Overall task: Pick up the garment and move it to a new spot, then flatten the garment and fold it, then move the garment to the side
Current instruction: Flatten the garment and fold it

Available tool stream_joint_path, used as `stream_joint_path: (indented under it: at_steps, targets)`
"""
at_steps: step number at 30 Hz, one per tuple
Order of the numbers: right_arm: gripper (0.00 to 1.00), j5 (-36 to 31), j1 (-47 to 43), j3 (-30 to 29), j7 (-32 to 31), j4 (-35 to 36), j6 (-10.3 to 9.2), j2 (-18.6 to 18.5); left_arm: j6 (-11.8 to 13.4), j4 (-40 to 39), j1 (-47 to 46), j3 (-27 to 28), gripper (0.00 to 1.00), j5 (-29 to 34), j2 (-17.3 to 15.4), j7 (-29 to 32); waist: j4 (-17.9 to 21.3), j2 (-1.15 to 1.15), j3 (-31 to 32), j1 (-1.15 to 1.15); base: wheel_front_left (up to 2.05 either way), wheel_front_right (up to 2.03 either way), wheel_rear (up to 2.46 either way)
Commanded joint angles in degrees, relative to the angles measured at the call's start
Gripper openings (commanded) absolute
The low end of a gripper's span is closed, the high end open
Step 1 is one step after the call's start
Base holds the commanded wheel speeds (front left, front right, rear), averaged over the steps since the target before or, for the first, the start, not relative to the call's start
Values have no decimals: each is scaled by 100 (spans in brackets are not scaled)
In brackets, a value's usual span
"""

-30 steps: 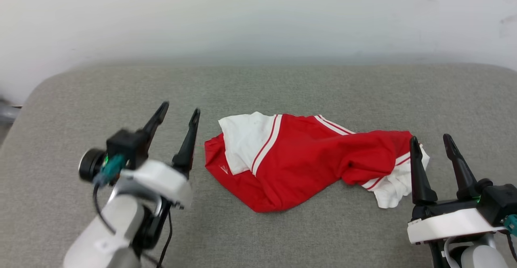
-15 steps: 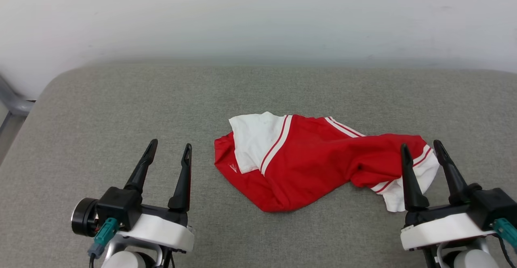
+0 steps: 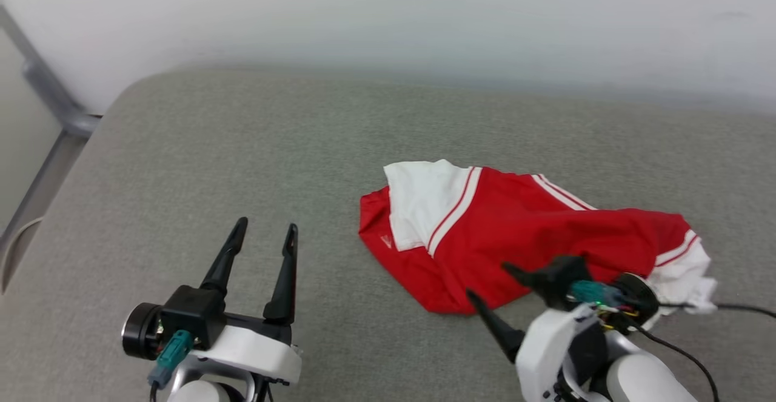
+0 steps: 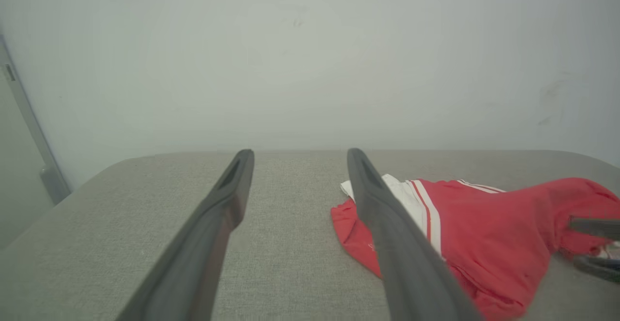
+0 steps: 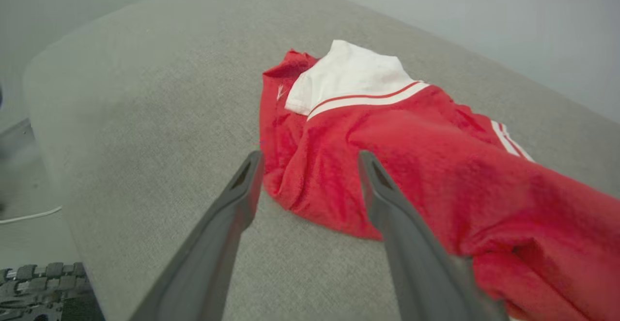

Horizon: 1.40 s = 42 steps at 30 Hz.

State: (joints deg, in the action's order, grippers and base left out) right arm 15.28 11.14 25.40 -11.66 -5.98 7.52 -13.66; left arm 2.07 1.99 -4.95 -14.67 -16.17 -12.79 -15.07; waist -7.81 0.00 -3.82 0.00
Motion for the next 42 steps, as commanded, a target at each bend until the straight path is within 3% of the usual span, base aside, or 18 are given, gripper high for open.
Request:
stream_joint_path:
  at_steps: [1, 6, 12, 18, 25, 26, 28, 35, 42]
  targets:
    - [100, 205, 211, 267, -431, 41, -6, -130, -51, 34, -10, 18, 100, 78, 58, -15, -174, 0, -103, 0, 0, 0, 0]
    - [100, 689, 802, 936, -1889, -79, -6, -506, -214, 114, -120, 80, 100, 200, 268, -14, -539, 0, -282, 0, 0, 0, 0]
    - [100, 750, 1274, 1330, -2836, -541, -6, -711, -393, 217, -188, 203, 100, 329, 490, -14, -975, 0, -462, 0, 0, 0, 0]
    - [100, 659, 1539, 1544, -2909, -1026, -6, -761, -525, 267, -235, 351, 100, 453, 678, -14, -1309, 0, -607, 0, 0, 0, 0]
    - [100, 676, 1568, 1675, -2879, -1497, -5, -734, -619, 289, -243, 468, 100, 536, 777, -14, -1395, 0, -704, 0, 0, 0, 0]
    - [82, 702, 1553, 1705, -2894, -1577, -6, -730, -630, 293, -241, 479, 100, 544, 797, -14, -1397, 0, -718, 0, 0, 0, 0]
    - [0, 733, 1541, 1788, -2875, -1691, -6, -740, -657, 310, -248, 506, 100, 568, 831, -14, -1391, 0, -732, 0, 0, 0, 0]
    - [0, 1038, 1493, 1955, -2775, -1711, -2, -809, -715, 406, -222, 621, 100, 657, 877, -14, -1171, 0, -561, 0, 0, 0, 0]
    - [0, 1471, 1224, 1855, -3017, -1206, -5, -1143, -762, 433, -93, 752, 100, 740, 880, -14, -786, 0, -202, 0, 0, 0, 0]
